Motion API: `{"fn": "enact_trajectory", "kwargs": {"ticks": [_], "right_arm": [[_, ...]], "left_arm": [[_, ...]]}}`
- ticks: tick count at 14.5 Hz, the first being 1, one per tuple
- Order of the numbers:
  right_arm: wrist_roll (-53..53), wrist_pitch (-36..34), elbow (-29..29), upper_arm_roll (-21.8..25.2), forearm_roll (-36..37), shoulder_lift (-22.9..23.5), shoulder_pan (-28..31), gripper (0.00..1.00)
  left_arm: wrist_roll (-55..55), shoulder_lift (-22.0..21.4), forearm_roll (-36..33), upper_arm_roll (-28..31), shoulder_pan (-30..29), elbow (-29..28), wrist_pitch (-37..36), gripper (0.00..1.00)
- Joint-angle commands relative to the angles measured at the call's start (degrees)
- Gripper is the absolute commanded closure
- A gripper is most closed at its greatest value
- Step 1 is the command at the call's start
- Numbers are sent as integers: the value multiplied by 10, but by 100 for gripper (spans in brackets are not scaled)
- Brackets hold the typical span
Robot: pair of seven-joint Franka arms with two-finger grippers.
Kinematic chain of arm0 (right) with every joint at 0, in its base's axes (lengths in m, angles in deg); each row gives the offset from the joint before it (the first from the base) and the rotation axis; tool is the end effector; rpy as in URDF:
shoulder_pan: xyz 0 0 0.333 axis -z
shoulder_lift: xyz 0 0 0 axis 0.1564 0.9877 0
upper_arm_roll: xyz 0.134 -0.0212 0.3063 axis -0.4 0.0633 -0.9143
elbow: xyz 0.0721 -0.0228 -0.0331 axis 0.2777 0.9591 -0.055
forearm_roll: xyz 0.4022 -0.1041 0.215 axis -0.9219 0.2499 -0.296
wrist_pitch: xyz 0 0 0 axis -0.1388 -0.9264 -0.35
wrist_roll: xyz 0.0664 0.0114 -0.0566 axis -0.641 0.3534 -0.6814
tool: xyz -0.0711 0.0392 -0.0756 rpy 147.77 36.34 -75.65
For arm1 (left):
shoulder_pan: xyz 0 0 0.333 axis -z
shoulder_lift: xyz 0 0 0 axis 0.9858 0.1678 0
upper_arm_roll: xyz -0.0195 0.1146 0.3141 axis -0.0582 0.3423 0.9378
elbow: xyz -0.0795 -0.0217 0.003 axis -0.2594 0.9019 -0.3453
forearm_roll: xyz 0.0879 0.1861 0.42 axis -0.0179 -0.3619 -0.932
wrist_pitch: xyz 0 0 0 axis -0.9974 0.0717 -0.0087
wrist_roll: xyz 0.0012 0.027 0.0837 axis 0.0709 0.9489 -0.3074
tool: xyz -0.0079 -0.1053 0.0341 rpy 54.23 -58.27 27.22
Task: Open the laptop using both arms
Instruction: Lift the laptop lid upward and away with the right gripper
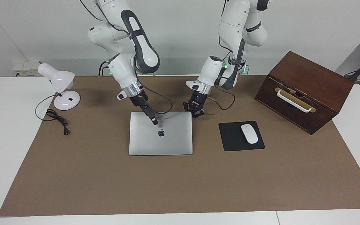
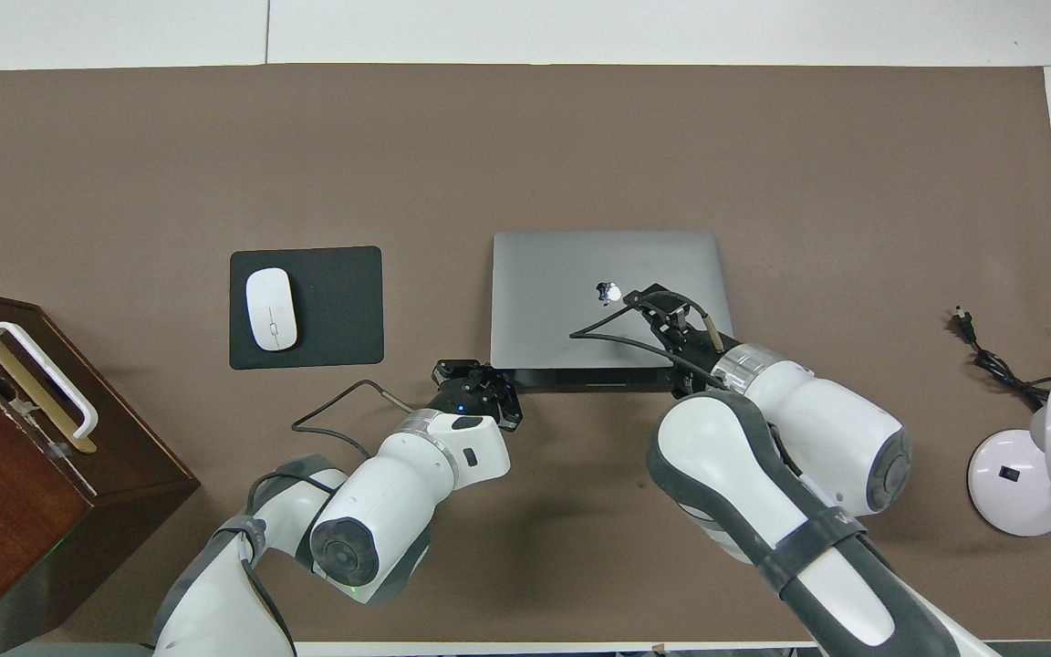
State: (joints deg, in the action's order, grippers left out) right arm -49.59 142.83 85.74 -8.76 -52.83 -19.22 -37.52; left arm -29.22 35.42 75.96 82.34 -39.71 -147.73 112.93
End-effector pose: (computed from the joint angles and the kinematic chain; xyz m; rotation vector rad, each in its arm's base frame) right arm 0.5236 0.2177 0.2797 -2.1404 1.2333 -0.2541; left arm 0.4155 -0.3644 0.2120 2.5725 -0.9053 0.9588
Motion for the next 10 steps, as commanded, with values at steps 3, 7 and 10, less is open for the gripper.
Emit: {"fn": "enact_trajectory", "kwargs": {"ticks": [3, 7, 10], "right_arm": [[-35, 10, -80, -4, -18, 39, 12, 5], [-54, 10, -130, -3, -17, 61, 17, 5], [-74, 9, -163, -2, -17, 79, 30, 5]], "left_arm": [[-14, 17, 17, 4, 14, 6, 10, 100], [-14, 17, 17, 4, 14, 6, 10, 100], [-13, 17, 17, 4, 14, 6, 10, 100]]}}
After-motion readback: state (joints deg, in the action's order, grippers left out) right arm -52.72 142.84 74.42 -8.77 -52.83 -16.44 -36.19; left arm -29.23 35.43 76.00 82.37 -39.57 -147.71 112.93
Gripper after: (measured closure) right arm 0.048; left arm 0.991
